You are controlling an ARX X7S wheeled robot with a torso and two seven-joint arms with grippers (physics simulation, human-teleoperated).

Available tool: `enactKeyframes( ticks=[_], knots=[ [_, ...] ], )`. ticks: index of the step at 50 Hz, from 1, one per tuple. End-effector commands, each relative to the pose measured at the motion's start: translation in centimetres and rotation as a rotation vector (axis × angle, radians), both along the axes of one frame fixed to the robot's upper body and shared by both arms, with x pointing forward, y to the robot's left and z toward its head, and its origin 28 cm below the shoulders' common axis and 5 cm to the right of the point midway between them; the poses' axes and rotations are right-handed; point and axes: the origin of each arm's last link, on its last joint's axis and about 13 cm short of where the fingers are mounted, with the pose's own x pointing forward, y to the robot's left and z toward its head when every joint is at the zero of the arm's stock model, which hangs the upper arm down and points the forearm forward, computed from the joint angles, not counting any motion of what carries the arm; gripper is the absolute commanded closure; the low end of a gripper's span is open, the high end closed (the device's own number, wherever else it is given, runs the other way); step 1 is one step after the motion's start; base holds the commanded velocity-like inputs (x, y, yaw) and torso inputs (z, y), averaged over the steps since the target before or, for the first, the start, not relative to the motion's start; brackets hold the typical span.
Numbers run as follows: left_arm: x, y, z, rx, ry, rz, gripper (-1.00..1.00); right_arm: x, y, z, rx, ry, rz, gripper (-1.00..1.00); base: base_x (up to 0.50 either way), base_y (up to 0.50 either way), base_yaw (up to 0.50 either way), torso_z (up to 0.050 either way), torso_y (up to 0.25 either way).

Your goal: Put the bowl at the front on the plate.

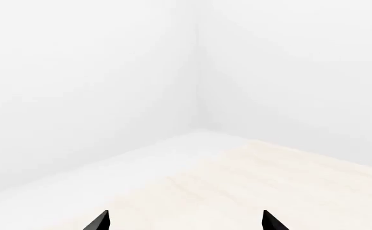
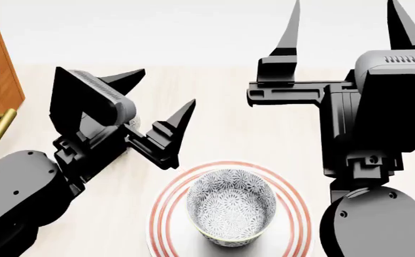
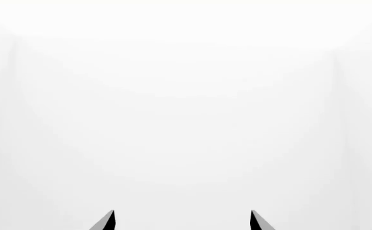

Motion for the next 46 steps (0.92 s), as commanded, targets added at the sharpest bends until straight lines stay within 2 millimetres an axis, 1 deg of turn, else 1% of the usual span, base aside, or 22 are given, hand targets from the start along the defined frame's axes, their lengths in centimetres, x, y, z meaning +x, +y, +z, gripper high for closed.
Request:
enactKeyframes(
  ticks=[1, 12, 29, 32, 39, 40, 46],
  knots=[
    [-1.1, 0.2, 0.6, -0.027, -0.026, 0.028, -1.0, 0.0, 0.1, -0.5, -0.008, 0.016, 0.004, -1.0, 0.0, 0.0, 0.0, 0.0, 0.0],
    [-2.4, 0.2, 0.8, -0.021, -0.066, 0.039, -1.0, 0.1, 0.2, -1.3, -0.007, 0.037, 0.013, -1.0, 0.0, 0.0, 0.0, 0.0, 0.0],
    [-4.4, 0.2, 1.6, -0.038, -0.127, 0.045, -1.0, 0.0, 0.2, -1.8, 0.006, 0.046, 0.019, -1.0, 0.0, 0.0, 0.0, 0.0, 0.0],
    [-5.0, 0.2, 1.9, -0.044, -0.142, 0.04, -1.0, -0.1, 0.2, -1.9, 0.005, 0.048, 0.017, -1.0, 0.0, 0.0, 0.0, 0.0, 0.0],
    [-5.6, 0.1, 2.6, -0.064, -0.178, 0.051, -1.0, -0.2, 0.1, -1.9, 0.008, 0.048, 0.013, -1.0, 0.0, 0.0, 0.0, 0.0, 0.0],
    [-6.0, 0.1, 2.9, -0.074, -0.17, 0.027, -1.0, -0.2, 0.1, -1.9, 0.008, 0.048, 0.013, -1.0, 0.0, 0.0, 0.0, 0.0, 0.0],
    [-6.2, 0.1, 3.0, -0.071, -0.183, 0.042, -1.0, -0.3, 0.1, -1.9, -0.004, 0.049, 0.009, -1.0, 0.0, 0.0, 0.0, 0.0, 0.0]
  ],
)
